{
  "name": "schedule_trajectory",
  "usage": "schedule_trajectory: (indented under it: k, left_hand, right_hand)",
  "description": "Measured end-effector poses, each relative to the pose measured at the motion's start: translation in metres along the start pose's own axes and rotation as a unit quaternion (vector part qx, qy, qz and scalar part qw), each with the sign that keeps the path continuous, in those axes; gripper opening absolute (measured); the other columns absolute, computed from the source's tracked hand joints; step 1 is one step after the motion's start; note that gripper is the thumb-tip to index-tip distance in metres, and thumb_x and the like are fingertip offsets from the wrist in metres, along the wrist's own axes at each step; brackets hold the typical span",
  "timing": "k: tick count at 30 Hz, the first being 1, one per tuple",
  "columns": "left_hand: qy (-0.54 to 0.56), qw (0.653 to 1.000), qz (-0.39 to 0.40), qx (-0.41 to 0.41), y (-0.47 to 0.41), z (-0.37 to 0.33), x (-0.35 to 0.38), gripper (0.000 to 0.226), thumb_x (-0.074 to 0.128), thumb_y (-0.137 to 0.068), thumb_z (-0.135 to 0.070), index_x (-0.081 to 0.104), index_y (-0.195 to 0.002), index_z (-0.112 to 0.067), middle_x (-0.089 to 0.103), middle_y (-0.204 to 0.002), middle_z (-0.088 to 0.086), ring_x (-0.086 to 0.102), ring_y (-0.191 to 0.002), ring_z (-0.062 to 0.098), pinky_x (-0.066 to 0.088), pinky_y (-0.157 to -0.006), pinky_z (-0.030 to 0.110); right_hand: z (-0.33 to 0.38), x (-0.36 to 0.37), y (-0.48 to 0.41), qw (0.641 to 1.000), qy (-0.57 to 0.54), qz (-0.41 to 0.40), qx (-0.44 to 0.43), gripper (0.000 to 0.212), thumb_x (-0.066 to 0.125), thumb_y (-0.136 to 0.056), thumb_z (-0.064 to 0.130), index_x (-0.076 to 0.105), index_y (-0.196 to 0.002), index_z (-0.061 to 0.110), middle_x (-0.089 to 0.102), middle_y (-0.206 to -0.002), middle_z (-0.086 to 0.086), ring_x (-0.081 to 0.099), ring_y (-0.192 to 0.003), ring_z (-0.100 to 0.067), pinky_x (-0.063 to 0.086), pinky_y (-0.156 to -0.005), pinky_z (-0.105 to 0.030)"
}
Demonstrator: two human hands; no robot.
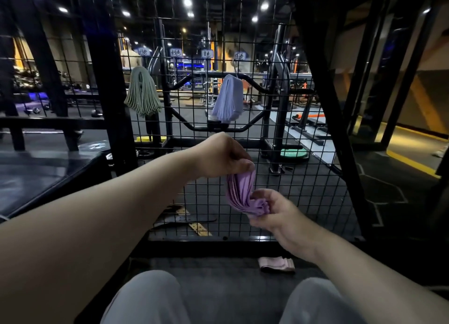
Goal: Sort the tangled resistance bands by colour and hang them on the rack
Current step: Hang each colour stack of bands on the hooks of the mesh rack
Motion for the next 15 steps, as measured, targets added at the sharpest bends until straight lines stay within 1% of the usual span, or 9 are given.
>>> schedule_trajectory:
  k: [1, 3, 5, 6, 8, 9, 11, 12, 15]
  left_hand:
    - [-0.021, 1.0, 0.014, 0.013, -0.001, -0.003, 0.002, 0.021, 0.074, -0.09, -0.029, 0.08, -0.105, -0.014, 0.077, -0.095, -0.003, 0.07, -0.086, 0.007, 0.056, -0.078, 0.021]
    - [-0.054, 0.997, 0.029, 0.036, -0.003, -0.008, 0.005, 0.021, 0.074, -0.091, -0.029, 0.08, -0.105, -0.014, 0.077, -0.095, -0.003, 0.068, -0.085, 0.005, 0.054, -0.075, 0.018]
    - [-0.09, 0.993, 0.04, 0.058, -0.005, -0.01, 0.009, 0.019, 0.073, -0.091, -0.03, 0.081, -0.103, -0.017, 0.077, -0.092, -0.005, 0.068, -0.082, 0.006, 0.052, -0.072, 0.015]
    - [-0.104, 0.991, 0.047, 0.065, -0.005, -0.011, 0.01, 0.018, 0.073, -0.091, -0.031, 0.081, -0.102, -0.019, 0.077, -0.09, -0.005, 0.067, -0.08, 0.007, 0.051, -0.069, 0.013]
    - [-0.112, 0.99, 0.062, 0.067, -0.005, -0.01, 0.012, 0.018, 0.074, -0.09, -0.032, 0.081, -0.102, -0.02, 0.076, -0.088, -0.004, 0.068, -0.078, 0.011, 0.05, -0.067, 0.014]
    - [-0.104, 0.99, 0.067, 0.064, -0.005, -0.01, 0.012, 0.018, 0.074, -0.09, -0.031, 0.081, -0.102, -0.019, 0.076, -0.088, -0.002, 0.068, -0.078, 0.013, 0.05, -0.068, 0.016]
    - [-0.065, 0.994, 0.072, 0.054, -0.002, -0.01, 0.009, 0.019, 0.075, -0.09, -0.028, 0.08, -0.102, -0.015, 0.076, -0.092, 0.0, 0.069, -0.082, 0.014, 0.053, -0.072, 0.019]
    - [-0.041, 0.995, 0.073, 0.05, -0.001, -0.01, 0.007, 0.019, 0.075, -0.09, -0.026, 0.08, -0.103, -0.014, 0.077, -0.095, 0.001, 0.07, -0.086, 0.016, 0.056, -0.076, 0.022]
    - [0.01, 0.997, 0.076, 0.032, 0.003, -0.007, 0.004, 0.02, 0.074, -0.091, -0.024, 0.078, -0.108, -0.014, 0.076, -0.101, 0.0, 0.071, -0.094, 0.017, 0.057, -0.085, 0.029]
  right_hand:
    - [0.003, 0.001, 0.001, 0.999, 0.012, 0.032, 0.011, 0.071, 0.077, -0.067, -0.012, 0.053, -0.129, 0.014, 0.069, -0.121, -0.012, 0.065, -0.112, -0.026, 0.048, -0.103, -0.041]
    - [0.016, 0.003, 0.002, 0.996, 0.032, 0.077, 0.022, 0.081, 0.082, -0.068, 0.002, 0.046, -0.138, 0.017, 0.067, -0.127, -0.014, 0.064, -0.117, -0.029, 0.046, -0.103, -0.043]
    - [0.033, 0.005, -0.003, 0.997, 0.032, 0.07, 0.014, 0.077, 0.081, -0.078, 0.022, 0.041, -0.144, 0.019, 0.064, -0.132, -0.009, 0.064, -0.119, -0.022, 0.046, -0.101, -0.038]
    - [0.042, 0.006, -0.005, 0.997, 0.048, 0.061, 0.004, 0.074, 0.078, -0.084, 0.028, 0.04, -0.146, 0.02, 0.062, -0.135, -0.004, 0.062, -0.12, -0.015, 0.046, -0.103, -0.034]
    - [0.058, 0.01, -0.01, 0.989, 0.138, 0.051, -0.022, 0.067, 0.074, -0.088, 0.026, 0.041, -0.146, 0.025, 0.062, -0.134, 0.008, 0.059, -0.121, -0.002, 0.042, -0.105, -0.026]
    - [0.064, 0.012, -0.012, 0.982, 0.179, 0.054, -0.03, 0.063, 0.073, -0.088, 0.021, 0.043, -0.144, 0.026, 0.064, -0.13, 0.011, 0.059, -0.119, -0.001, 0.042, -0.103, -0.026]
    - [0.07, 0.013, -0.017, 0.974, 0.217, 0.055, -0.031, 0.059, 0.071, -0.089, 0.014, 0.046, -0.141, 0.027, 0.066, -0.125, 0.01, 0.061, -0.117, -0.004, 0.044, -0.104, -0.03]
    - [0.073, 0.013, -0.019, 0.973, 0.225, 0.048, -0.032, 0.058, 0.071, -0.089, 0.014, 0.047, -0.14, 0.027, 0.066, -0.125, 0.008, 0.061, -0.117, -0.005, 0.043, -0.107, -0.033]
    - [0.077, 0.014, -0.024, 0.963, 0.265, 0.026, -0.042, 0.064, 0.074, -0.079, 0.029, 0.049, -0.138, 0.03, 0.067, -0.123, 0.007, 0.061, -0.118, -0.009, 0.041, -0.112, -0.041]
Point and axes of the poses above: each hand's wrist, its own y-axis away from the middle knuckle, its own x-axis out of the palm, z = x × y, the point moved 5 cm from there along -y, towards the middle knuckle
